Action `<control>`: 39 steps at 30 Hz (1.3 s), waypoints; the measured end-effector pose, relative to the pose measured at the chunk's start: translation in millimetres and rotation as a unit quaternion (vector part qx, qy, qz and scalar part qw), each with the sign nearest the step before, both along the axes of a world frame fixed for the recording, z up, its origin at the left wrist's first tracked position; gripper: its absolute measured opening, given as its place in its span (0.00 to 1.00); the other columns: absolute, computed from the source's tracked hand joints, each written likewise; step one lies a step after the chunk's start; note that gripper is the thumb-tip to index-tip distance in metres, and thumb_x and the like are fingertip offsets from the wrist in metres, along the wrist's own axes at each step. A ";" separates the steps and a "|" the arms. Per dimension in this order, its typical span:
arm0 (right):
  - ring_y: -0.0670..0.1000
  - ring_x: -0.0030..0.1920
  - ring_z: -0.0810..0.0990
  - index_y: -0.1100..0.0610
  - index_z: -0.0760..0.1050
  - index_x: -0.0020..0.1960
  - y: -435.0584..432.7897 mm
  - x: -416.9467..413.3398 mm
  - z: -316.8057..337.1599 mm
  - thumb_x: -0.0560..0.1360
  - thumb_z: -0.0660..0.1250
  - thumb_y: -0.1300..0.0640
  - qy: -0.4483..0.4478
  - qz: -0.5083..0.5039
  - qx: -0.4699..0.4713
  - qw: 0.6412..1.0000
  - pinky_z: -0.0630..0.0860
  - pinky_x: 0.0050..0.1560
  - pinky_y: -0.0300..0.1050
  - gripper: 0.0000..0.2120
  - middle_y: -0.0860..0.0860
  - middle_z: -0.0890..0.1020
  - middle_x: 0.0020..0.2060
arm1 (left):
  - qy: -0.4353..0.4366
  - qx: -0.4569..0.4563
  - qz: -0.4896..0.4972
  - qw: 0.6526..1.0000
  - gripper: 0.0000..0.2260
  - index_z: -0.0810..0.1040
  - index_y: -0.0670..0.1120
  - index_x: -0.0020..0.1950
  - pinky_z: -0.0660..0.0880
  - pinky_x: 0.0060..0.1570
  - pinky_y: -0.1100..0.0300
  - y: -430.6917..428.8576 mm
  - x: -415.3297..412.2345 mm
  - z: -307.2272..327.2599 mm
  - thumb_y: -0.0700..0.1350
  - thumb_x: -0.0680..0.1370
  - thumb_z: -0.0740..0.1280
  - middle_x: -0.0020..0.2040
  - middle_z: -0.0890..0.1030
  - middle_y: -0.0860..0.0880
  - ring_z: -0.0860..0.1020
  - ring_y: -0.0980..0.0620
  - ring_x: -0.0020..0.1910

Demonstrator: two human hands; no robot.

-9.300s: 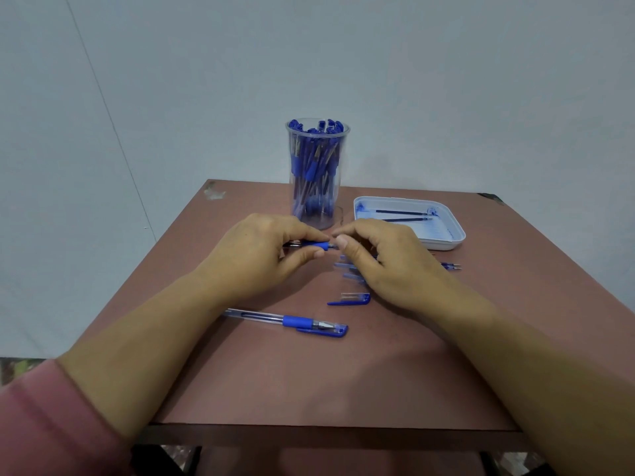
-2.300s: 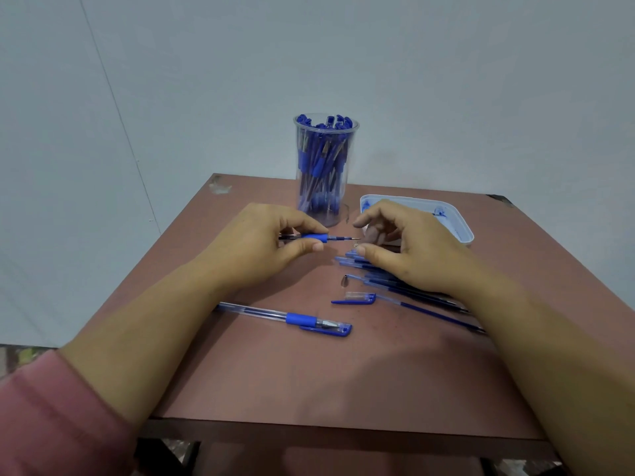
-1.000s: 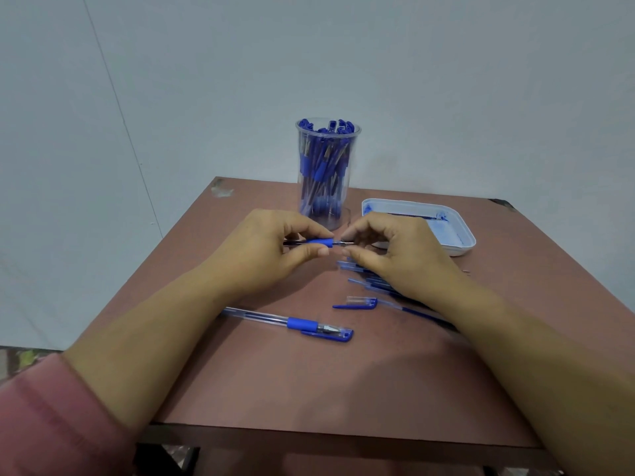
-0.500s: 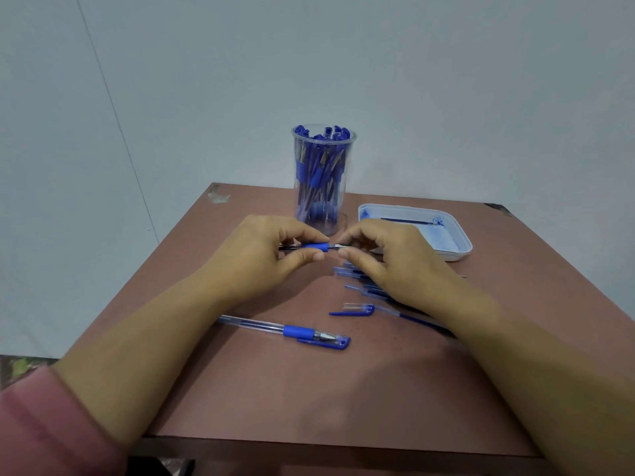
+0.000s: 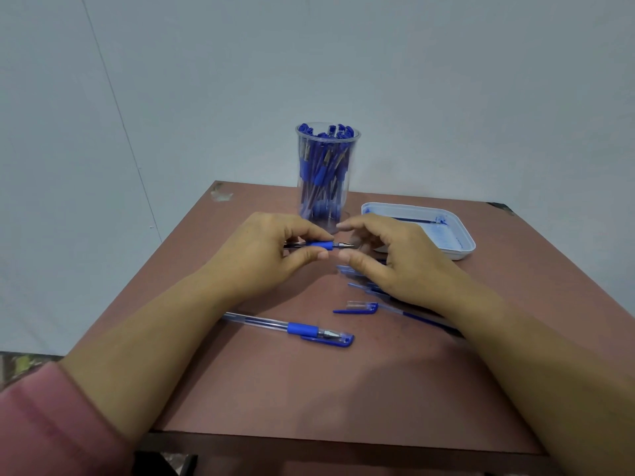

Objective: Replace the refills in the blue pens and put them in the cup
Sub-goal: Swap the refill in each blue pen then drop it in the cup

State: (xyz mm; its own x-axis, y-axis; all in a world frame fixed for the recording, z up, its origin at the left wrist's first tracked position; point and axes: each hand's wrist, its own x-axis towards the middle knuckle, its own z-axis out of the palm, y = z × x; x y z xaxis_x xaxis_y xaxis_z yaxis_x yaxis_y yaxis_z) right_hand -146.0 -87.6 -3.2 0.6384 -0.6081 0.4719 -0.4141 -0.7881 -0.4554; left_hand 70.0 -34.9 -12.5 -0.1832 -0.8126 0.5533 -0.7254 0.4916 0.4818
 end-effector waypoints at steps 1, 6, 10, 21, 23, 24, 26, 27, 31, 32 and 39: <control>0.44 0.47 0.79 0.50 0.76 0.59 0.5 -0.3 0.6 0.75 0.71 0.52 -0.002 0.004 -0.005 1.000 0.76 0.49 0.37 0.13 0.42 0.79 0.46 | 0.002 0.000 0.001 1.000 0.08 0.85 0.53 0.53 0.77 0.43 0.57 0.0 -0.2 -0.2 0.48 0.74 0.74 0.44 0.84 0.58 0.80 0.57 0.40; 0.45 0.45 0.78 0.53 0.80 0.53 -1.8 2.4 -0.7 0.78 0.66 0.52 0.018 -0.003 -0.030 0.999 0.74 0.45 0.40 0.08 0.45 0.80 0.43 | 0.003 0.006 -0.003 1.000 0.08 0.84 0.54 0.53 0.78 0.44 0.53 -0.1 -0.6 -0.9 0.49 0.74 0.74 0.44 0.84 0.58 0.80 0.56 0.40; 0.44 0.49 0.78 0.51 0.77 0.58 0.9 -0.5 1.5 0.77 0.67 0.50 0.000 0.001 -0.017 1.000 0.75 0.49 0.38 0.11 0.42 0.80 0.46 | 0.007 0.003 -0.002 1.000 0.08 0.85 0.54 0.53 0.77 0.44 0.55 0.1 -1.0 -0.3 0.48 0.74 0.74 0.44 0.84 0.59 0.80 0.57 0.40; 0.46 0.46 0.79 0.52 0.79 0.55 1.9 2.2 1.6 0.76 0.70 0.54 0.000 0.014 -0.020 1.000 0.75 0.47 0.39 0.08 0.44 0.81 0.44 | 0.006 0.007 0.002 1.000 0.08 0.84 0.54 0.53 0.78 0.44 0.54 0.1 -0.6 -0.4 0.48 0.74 0.74 0.44 0.84 0.58 0.80 0.57 0.41; 0.45 0.45 0.78 0.53 0.79 0.54 1.6 2.4 0.8 0.75 0.71 0.55 0.001 0.008 -0.022 1.000 0.76 0.48 0.40 0.08 0.45 0.81 0.44 | 0.007 0.006 0.003 1.000 0.08 0.85 0.53 0.53 0.77 0.44 0.56 0.2 -1.2 0.0 0.48 0.74 0.74 0.44 0.84 0.58 0.80 0.57 0.41; 0.45 0.45 0.78 0.54 0.80 0.53 1.3 2.7 0.5 0.75 0.71 0.56 0.003 0.002 -0.025 1.000 0.75 0.47 0.41 0.08 0.45 0.81 0.44 | 0.005 0.006 0.002 1.000 0.08 0.85 0.53 0.53 0.77 0.44 0.57 0.4 -1.6 -0.1 0.48 0.74 0.74 0.44 0.84 0.58 0.80 0.57 0.41; 0.45 0.44 0.78 0.54 0.80 0.53 1.5 3.4 0.3 0.76 0.69 0.56 0.009 -0.006 -0.024 1.000 0.75 0.47 0.41 0.07 0.46 0.81 0.43 | 0.006 0.003 0.001 1.000 0.08 0.85 0.53 0.53 0.76 0.42 0.59 0.9 -2.1 -0.3 0.48 0.74 0.74 0.43 0.84 0.58 0.80 0.57 0.40; 0.46 0.44 0.78 0.54 0.80 0.53 1.9 3.9 0.3 0.76 0.69 0.56 0.010 -0.008 -0.020 1.000 0.75 0.46 0.42 0.06 0.46 0.81 0.43 | 0.007 0.002 0.001 1.000 0.09 0.85 0.53 0.53 0.76 0.42 0.59 1.4 -2.5 -0.2 0.48 0.74 0.74 0.43 0.84 0.58 0.79 0.56 0.39; 0.45 0.44 0.77 0.51 0.78 0.54 6.9 4.1 3.7 0.76 0.69 0.53 0.011 -0.017 0.018 1.000 0.76 0.47 0.43 0.08 0.44 0.80 0.44 | 0.002 0.001 0.003 1.000 0.09 0.85 0.53 0.52 0.76 0.42 0.61 1.4 -2.1 0.6 0.48 0.73 0.75 0.42 0.84 0.59 0.78 0.59 0.39; 0.45 0.44 0.77 0.49 0.75 0.56 7.8 2.0 6.6 0.75 0.70 0.52 0.017 -0.026 0.029 0.999 0.76 0.47 0.43 0.10 0.42 0.79 0.44 | 0.000 0.004 0.009 1.000 0.08 0.85 0.53 0.52 0.77 0.43 0.60 1.0 -0.8 1.0 0.48 0.73 0.75 0.42 0.84 0.59 0.78 0.60 0.39; 0.41 0.55 0.68 0.41 0.80 0.49 16.7 -20.5 19.1 0.68 0.74 0.43 0.195 0.002 0.071 0.978 0.67 0.53 0.34 0.10 0.40 0.71 0.48 | -0.016 0.003 0.045 0.999 0.08 0.84 0.55 0.52 0.79 0.46 0.54 -1.3 5.5 2.4 0.50 0.73 0.74 0.42 0.82 0.62 0.79 0.58 0.41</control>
